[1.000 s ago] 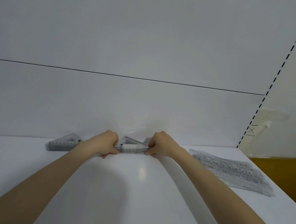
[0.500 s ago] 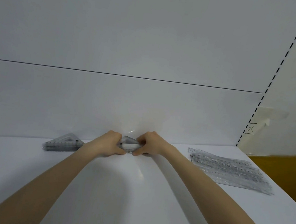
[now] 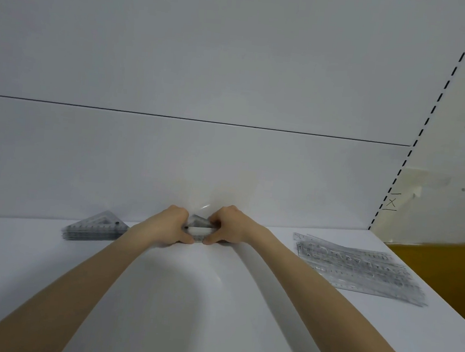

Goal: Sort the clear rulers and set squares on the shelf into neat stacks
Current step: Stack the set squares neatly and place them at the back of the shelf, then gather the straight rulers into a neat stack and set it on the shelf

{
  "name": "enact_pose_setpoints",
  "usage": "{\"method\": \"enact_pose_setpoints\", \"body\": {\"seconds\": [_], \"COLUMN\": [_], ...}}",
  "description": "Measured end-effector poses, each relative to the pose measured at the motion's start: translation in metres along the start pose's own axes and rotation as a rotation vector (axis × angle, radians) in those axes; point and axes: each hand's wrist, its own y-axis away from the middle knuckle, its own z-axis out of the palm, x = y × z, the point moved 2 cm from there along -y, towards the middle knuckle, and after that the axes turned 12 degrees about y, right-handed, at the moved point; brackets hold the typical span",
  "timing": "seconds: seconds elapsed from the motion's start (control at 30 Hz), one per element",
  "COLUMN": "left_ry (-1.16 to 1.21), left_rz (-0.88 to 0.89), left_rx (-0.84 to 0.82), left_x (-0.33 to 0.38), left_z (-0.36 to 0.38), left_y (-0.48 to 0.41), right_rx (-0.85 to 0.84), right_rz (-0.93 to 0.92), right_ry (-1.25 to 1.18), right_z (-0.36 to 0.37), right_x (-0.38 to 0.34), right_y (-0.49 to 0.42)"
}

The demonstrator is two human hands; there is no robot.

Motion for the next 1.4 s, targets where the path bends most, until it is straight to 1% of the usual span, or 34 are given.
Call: {"method": "enact_pose_setpoints", "body": {"seconds": [0.13,0.33,0.47,0.57,0.7,0.83,1.03,1.13,1.4], "left_ry": [0.064,0.01,-0.015,-0.038,-0.043,-0.042,-0.025,-0.076,-0.013], "left_rz": [-0.034,-0.019,0.067,0.116,0.168,0.222,0.291,0.285,0.307], "left_rx": [0.031,0.05,0.103,0.146,0.228,0.278,0.239,0.197,0.186], "left_x": [-0.004,-0.015,-0.016,-0.009,0.008,0.031,0.061,0.078,0.132], "left_z": [0.0,-0.01,-0.017,-0.018,-0.015,-0.013,0.005,0.016,0.047], "left_y": [0.005,0.02,0.037,0.05,0.066,0.081,0.094,0.096,0.092], "right_rx": [0.002,0.06,0.126,0.206,0.276,0.287,0.316,0.319,0.324], "right_rz": [0.006,-0.015,0.004,-0.028,-0.06,-0.06,-0.024,-0.004,0.041], "right_ry": [0.014,0.132,0.214,0.269,0.263,0.269,0.25,0.233,0.212], "right_z": [0.0,0.002,-0.007,-0.017,-0.023,-0.028,-0.033,-0.038,-0.047], "right_x": [0.0,-0.002,-0.008,-0.016,-0.025,-0.03,-0.021,-0.006,0.041], "right_y": [0.001,0.009,0.025,0.038,0.06,0.084,0.126,0.146,0.187]}}
